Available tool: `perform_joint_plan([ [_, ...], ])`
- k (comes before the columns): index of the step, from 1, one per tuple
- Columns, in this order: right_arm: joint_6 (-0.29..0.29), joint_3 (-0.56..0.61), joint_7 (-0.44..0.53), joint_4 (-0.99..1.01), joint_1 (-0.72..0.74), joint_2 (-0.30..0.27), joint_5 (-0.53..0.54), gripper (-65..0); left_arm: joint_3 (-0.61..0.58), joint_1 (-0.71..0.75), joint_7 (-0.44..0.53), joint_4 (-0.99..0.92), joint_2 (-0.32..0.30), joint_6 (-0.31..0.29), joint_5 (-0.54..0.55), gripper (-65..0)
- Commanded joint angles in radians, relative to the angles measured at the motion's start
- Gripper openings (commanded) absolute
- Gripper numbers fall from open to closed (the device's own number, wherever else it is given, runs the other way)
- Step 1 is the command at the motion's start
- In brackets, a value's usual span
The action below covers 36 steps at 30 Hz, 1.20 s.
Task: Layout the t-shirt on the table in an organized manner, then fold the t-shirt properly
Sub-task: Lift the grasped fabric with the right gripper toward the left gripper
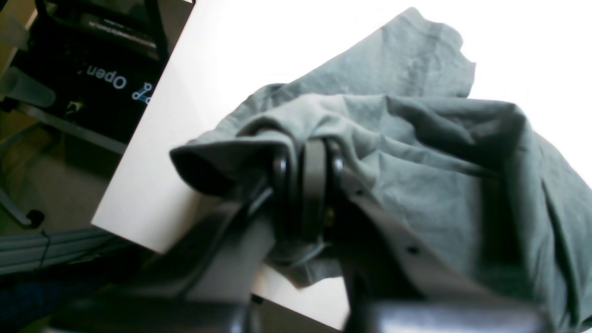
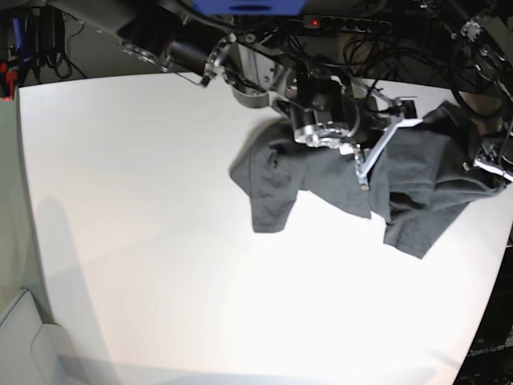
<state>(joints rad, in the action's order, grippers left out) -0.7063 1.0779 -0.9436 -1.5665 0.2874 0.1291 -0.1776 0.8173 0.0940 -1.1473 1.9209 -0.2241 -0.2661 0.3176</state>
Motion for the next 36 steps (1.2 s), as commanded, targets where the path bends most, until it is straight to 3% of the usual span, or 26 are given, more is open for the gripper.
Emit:
perform_joint_plan([
  [1,0.008,-0.005,-0.002,-0.015,0.023,0.010,-0.006,-63.1,0.004,-0.006,0.026,0.021,-0.018,0.000,0.004,-64.8],
  [9,0.008,-0.002,-0.108,-0.051,0.025,-0.049,-0.006,-42.7,0.004,-0.006,0.026,0.019,-0.021,0.000,0.002,-64.8],
  [14,0.008,-0.006,-0.140,-0.217,0.029,-0.111,-0.007,-42.1,0.006,-0.007,0.026,0.015,-0.025,0.000,0.002,-64.8],
  [19,0.008,-0.071,-0.131,-0.213,0.071,-0.076,-0.099,-41.8,0.006,-0.007,0.026,0.021,-0.025,0.000,0.002,-64.8],
  [23,0.008,-0.173,-0.090,-0.058,0.102,0.022,-0.171,-41.7,0.006,-0.006,0.026,0.021,-0.025,0.000,0.002,-64.8],
  [27,0.008,-0.270,0.007,0.159,0.126,0.028,-0.202,-41.7,0.006,-0.006,0.028,0.012,-0.025,0.000,0.001,-64.8],
  [32,0.008,-0.276,0.136,0.324,0.125,0.028,-0.202,-41.7,0.006,-0.004,0.026,0.018,-0.025,0.001,0.001,-64.8],
  [36,0.008,-0.278,0.165,0.436,0.121,0.028,-0.204,-41.6,0.006,-0.006,0.026,0.022,-0.024,0.001,0.001,-64.8],
])
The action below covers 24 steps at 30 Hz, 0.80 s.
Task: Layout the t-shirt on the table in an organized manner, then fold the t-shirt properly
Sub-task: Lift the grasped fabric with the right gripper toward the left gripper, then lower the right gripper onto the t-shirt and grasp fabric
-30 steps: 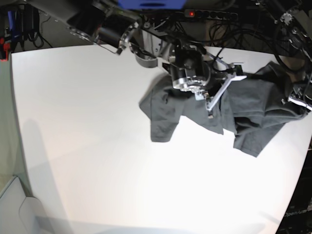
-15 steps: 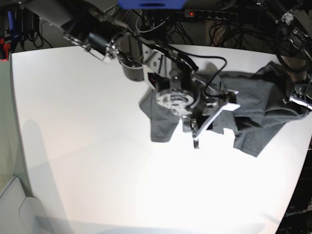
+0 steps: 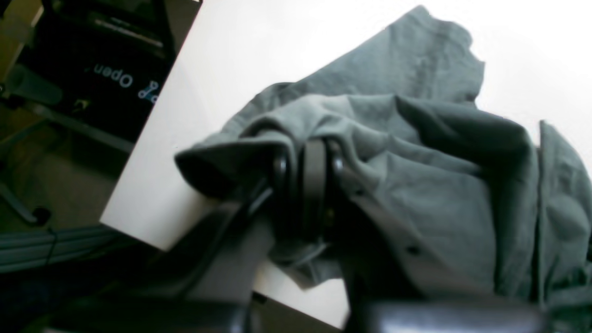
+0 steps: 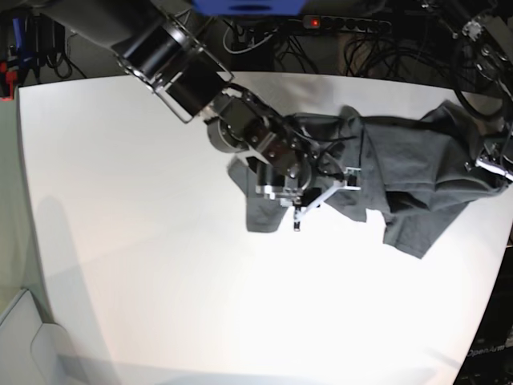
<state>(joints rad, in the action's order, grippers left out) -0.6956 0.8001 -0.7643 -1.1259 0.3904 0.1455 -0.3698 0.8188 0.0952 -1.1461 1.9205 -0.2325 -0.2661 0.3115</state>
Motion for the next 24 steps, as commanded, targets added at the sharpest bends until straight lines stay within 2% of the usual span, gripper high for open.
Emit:
perform_joint_plan([
  [1,-0.003,0.000,-0.016,0.004,0.015,0.012,-0.011,-41.6,0.004,-0.007,0.024,0.023,-0.015,0.001,0.007,-64.8],
  [6,-0.003,0.002,-0.037,0.005,-0.018,0.012,-0.018,-42.1,0.004,-0.008,0.025,0.018,-0.015,0.003,0.007,-64.8],
  [12,-0.003,0.006,-0.225,-0.026,-0.024,0.012,-0.018,-42.2,0.004,-0.016,0.025,0.014,-0.017,0.003,0.007,-64.8],
  [15,-0.003,0.029,-0.271,-0.136,-0.054,-0.031,-0.018,-42.2,0.001,-0.016,0.025,0.014,-0.017,0.001,0.007,-64.8],
  [19,-0.003,0.126,-0.375,-0.343,-0.080,-0.120,-0.018,-42.2,-0.002,-0.022,0.025,0.012,-0.017,0.003,0.007,-64.8],
  [24,-0.003,0.167,-0.485,-0.526,-0.080,-0.160,-0.018,-42.2,-0.002,-0.041,0.025,0.012,-0.017,0.001,0.007,-64.8],
])
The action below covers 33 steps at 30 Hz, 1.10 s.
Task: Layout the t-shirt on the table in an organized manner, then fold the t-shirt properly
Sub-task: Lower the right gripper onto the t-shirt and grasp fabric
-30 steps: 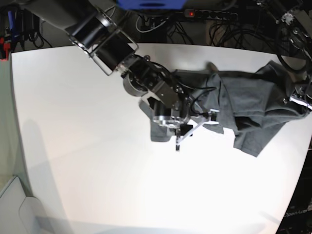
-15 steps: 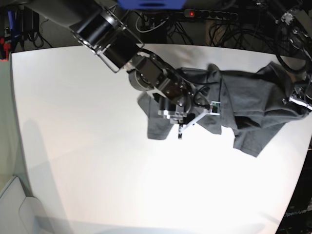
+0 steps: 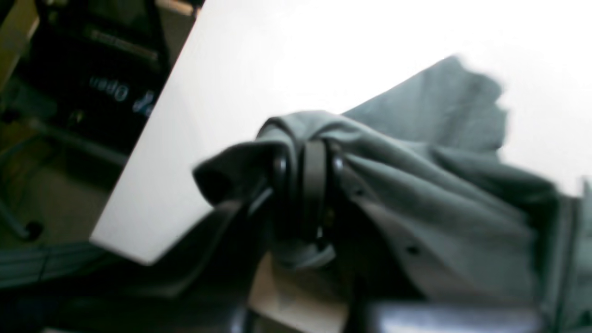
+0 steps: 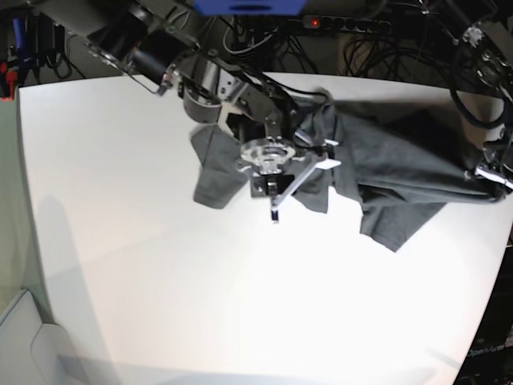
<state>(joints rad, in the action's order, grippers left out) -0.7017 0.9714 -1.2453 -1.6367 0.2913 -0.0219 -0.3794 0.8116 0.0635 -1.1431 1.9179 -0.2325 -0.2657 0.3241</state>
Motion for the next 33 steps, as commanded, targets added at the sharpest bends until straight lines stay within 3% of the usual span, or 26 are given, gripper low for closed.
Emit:
perform_joint_plan([
  [1,0.004,-0.006,-0.015,-0.046,0.024,0.006,-0.010,-42.2,0.004,-0.009,0.022,0.015,-0.017,0.001,-0.006,-64.8],
  [6,0.004,-0.007,-0.015,-0.119,0.067,0.015,-0.010,-41.7,0.004,-0.009,0.022,0.018,-0.012,0.001,-0.006,-64.8],
  [10,0.004,-0.007,0.043,-0.049,0.096,0.083,-0.008,-41.7,0.004,-0.008,0.022,0.021,-0.011,0.001,-0.006,-64.8],
  [15,0.004,-0.007,0.167,0.203,0.135,0.179,-0.008,-40.9,0.009,0.012,0.022,0.024,-0.009,-0.001,-0.004,-64.8],
  [21,0.004,-0.007,0.359,0.453,0.184,0.179,-0.008,-28.8,0.010,0.026,0.022,0.025,-0.006,-0.001,-0.003,-64.8],
  [24,0.004,-0.007,0.404,0.504,0.190,0.179,-0.008,-23.9,0.012,0.039,0.024,0.025,0.005,-0.001,-0.004,-64.8],
  [33,0.004,-0.139,0.411,0.513,0.250,0.179,-0.003,-22.8,0.012,0.039,0.024,0.025,0.009,-0.001,-0.004,-64.8],
])
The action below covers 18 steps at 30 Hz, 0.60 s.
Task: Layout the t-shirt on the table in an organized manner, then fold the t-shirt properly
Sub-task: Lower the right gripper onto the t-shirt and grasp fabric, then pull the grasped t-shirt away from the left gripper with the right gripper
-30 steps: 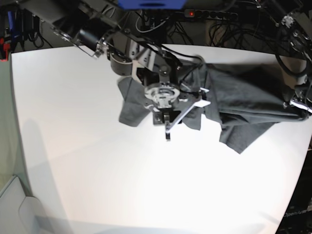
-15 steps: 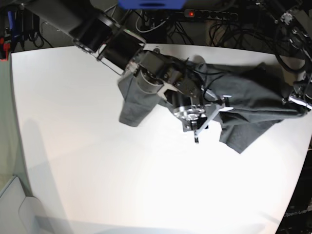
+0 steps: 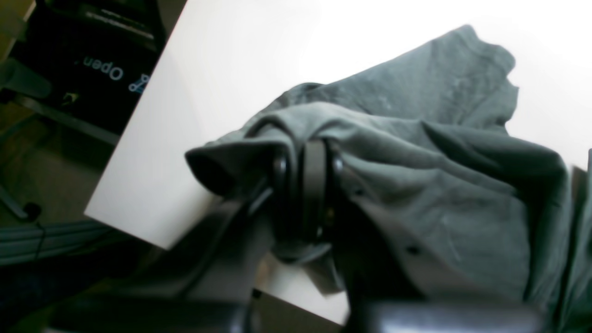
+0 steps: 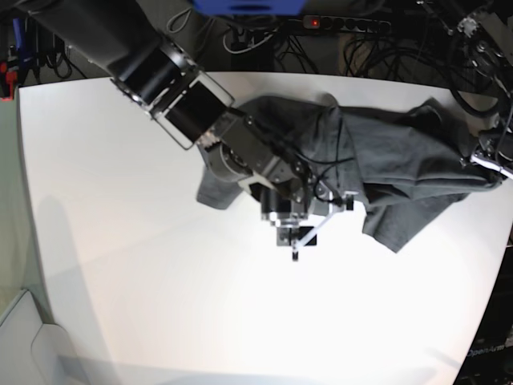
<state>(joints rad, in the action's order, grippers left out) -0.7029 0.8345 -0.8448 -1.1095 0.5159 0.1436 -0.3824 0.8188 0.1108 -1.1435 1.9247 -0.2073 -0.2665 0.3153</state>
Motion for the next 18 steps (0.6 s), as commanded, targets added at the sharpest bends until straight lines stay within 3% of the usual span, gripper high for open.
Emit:
perform_joint_plan([
  [1,0.005,-0.011,0.020,-0.014,0.033,0.013,0.000,-22.8,0.004,-0.009,0.024,0.019,-0.016,0.000,0.005,-64.8],
  [18,0.005,-0.054,0.193,0.157,-0.001,0.013,0.000,-23.1,-0.003,-0.010,0.024,0.012,-0.014,0.000,0.005,-64.8],
])
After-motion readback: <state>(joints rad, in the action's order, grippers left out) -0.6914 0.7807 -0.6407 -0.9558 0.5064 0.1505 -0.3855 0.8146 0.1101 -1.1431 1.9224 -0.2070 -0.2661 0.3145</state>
